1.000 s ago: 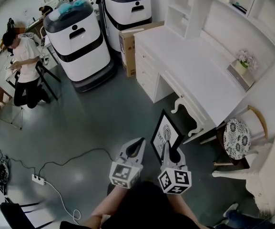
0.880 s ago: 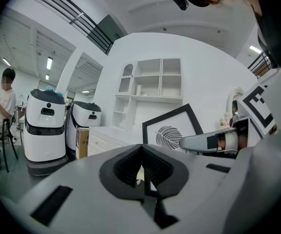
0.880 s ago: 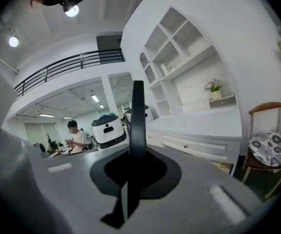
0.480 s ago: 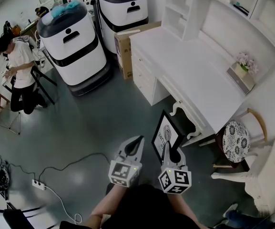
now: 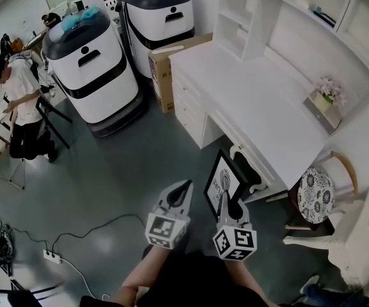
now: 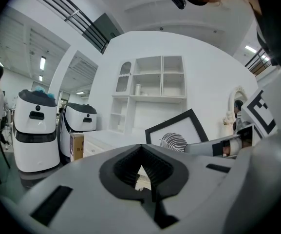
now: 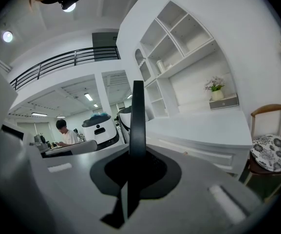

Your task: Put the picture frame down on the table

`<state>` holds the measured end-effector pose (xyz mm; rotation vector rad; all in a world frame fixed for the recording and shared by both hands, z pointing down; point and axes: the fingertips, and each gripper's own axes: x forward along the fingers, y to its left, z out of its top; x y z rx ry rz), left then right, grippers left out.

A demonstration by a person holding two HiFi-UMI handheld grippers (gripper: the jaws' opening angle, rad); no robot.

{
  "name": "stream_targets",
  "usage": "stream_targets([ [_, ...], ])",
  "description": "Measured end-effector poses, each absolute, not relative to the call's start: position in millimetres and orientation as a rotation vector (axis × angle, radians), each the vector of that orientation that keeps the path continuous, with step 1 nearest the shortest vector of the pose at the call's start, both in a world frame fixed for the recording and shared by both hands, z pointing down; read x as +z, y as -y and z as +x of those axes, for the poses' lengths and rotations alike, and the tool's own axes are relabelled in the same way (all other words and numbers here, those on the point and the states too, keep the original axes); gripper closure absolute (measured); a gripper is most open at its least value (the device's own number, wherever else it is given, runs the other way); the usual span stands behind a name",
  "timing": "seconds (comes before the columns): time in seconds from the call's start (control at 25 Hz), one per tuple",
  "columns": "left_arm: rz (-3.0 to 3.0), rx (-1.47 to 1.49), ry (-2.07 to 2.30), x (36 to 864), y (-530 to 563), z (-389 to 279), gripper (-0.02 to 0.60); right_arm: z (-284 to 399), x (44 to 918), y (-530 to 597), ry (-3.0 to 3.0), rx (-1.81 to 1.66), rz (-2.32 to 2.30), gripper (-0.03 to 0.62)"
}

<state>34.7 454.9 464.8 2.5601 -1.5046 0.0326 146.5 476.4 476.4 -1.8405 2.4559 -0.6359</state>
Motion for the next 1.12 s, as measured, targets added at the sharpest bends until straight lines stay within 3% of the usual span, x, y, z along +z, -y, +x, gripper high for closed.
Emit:
stream_targets([
  [1.12,2.624,0.058,1.410,466.4,-359.4,1.1,0.571,102.1,475.9,-386.0,-2.391,-0.662,-1.884,0.580],
])
